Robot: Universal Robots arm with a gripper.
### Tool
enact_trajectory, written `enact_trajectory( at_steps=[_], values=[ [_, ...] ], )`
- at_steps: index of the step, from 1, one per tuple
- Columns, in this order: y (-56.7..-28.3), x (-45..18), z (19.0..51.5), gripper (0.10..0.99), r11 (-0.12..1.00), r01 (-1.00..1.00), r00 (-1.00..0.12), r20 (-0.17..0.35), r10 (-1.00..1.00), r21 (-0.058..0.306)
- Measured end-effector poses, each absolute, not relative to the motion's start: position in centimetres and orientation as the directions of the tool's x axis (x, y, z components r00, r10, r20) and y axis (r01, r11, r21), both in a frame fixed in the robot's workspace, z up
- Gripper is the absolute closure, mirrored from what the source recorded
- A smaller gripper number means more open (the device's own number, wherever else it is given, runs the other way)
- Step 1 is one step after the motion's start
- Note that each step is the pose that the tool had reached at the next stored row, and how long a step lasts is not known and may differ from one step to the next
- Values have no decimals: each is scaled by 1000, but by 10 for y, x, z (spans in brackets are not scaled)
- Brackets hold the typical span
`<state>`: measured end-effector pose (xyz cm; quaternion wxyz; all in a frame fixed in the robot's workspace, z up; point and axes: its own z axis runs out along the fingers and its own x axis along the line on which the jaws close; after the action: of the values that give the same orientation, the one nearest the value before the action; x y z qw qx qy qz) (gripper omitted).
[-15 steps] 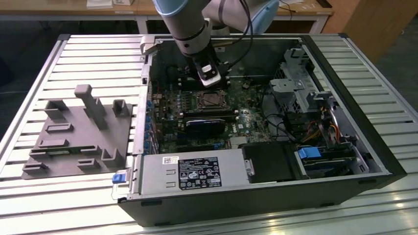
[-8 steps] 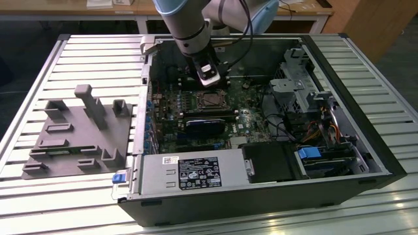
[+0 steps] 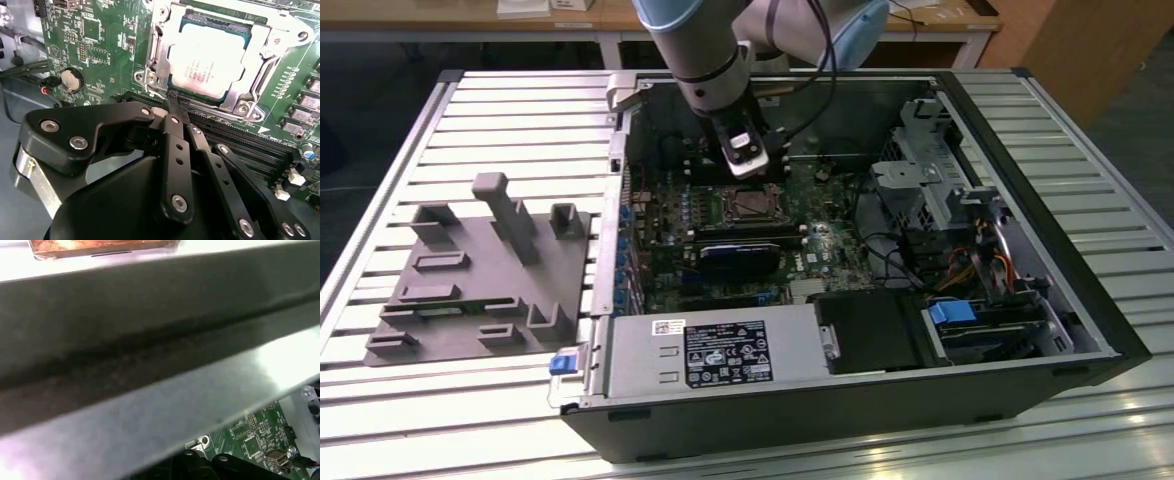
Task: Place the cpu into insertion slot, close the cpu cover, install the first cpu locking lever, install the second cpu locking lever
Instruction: 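Install the first cpu locking lever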
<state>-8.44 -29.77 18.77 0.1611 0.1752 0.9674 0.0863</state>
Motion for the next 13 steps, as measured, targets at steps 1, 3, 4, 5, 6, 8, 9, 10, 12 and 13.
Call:
enact_trajectory(
  at_steps=[1, 3, 4, 5, 6, 8, 9, 10, 12, 13],
  values=[
    [-298, -84, 188, 984, 923, 312, -886, -282, 368, 223],
    [-298, -84, 187, 984, 923, 314, -886, -282, 370, 223],
    [-298, -84, 187, 984, 923, 315, -885, -282, 370, 223],
    [-298, -83, 187, 984, 923, 315, -885, -282, 370, 223],
    [-298, -83, 187, 984, 923, 315, -885, -282, 370, 223],
    [-298, -83, 187, 984, 923, 315, -885, -282, 370, 223],
    [-298, -83, 187, 984, 923, 315, -885, -282, 370, 223],
    [-298, -83, 188, 984, 923, 315, -885, -282, 370, 223],
    [-298, -83, 191, 984, 923, 315, -885, -282, 370, 223],
    [-298, -83, 193, 984, 923, 315, -885, -282, 370, 223]
  ],
)
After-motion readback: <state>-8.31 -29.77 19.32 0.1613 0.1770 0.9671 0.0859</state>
